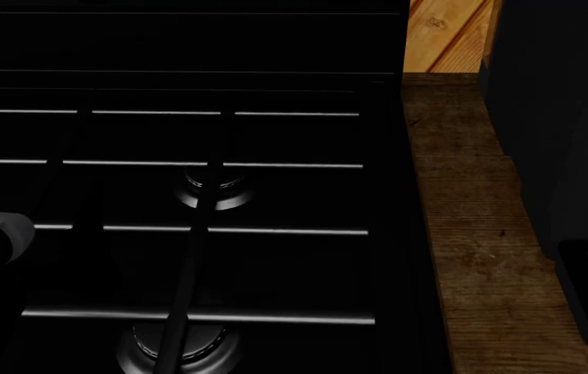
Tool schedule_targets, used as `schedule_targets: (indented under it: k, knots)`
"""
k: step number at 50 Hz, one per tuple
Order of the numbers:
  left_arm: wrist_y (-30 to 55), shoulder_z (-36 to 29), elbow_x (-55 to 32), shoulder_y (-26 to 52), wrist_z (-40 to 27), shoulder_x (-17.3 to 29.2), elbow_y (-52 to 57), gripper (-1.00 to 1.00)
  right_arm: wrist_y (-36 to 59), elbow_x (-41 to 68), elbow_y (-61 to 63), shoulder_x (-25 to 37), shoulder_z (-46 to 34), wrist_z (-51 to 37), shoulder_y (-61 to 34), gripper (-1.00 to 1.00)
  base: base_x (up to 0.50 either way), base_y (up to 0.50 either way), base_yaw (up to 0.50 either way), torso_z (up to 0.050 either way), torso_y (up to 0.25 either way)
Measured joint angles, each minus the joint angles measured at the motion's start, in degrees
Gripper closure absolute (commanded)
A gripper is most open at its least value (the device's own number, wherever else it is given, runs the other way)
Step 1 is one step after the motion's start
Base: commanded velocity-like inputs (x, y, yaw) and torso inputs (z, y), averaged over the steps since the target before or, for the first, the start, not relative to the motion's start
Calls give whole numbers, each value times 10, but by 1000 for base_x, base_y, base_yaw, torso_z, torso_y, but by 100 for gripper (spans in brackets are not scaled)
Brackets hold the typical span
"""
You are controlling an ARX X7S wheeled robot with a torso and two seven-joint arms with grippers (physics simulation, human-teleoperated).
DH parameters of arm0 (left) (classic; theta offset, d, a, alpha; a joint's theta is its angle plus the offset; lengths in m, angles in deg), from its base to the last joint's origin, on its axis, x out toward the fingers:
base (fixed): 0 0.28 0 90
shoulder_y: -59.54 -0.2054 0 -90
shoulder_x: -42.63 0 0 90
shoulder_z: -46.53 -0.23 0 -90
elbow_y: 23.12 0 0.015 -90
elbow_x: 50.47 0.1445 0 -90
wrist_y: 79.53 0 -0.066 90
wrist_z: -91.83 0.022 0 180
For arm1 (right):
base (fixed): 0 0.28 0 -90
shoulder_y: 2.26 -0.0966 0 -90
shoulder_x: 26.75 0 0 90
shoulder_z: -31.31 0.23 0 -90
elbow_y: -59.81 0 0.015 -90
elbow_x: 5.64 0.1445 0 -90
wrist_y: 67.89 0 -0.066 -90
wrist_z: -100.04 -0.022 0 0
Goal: Press the start button on the microwave
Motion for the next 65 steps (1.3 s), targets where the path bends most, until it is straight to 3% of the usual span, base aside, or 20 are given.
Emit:
schedule_targets:
  k: [31,65]
  knots:
    - [-5,-2,-8,-2,-8,8,-1,-100,-42,-33,-73,-27,-14,34,-18,100,2,0,1,0,0]
    - [-12,-1,-16,-8,-18,17,2,-100,-13,-37,-60,-33,23,21,-8,100,3,0,0,0,0]
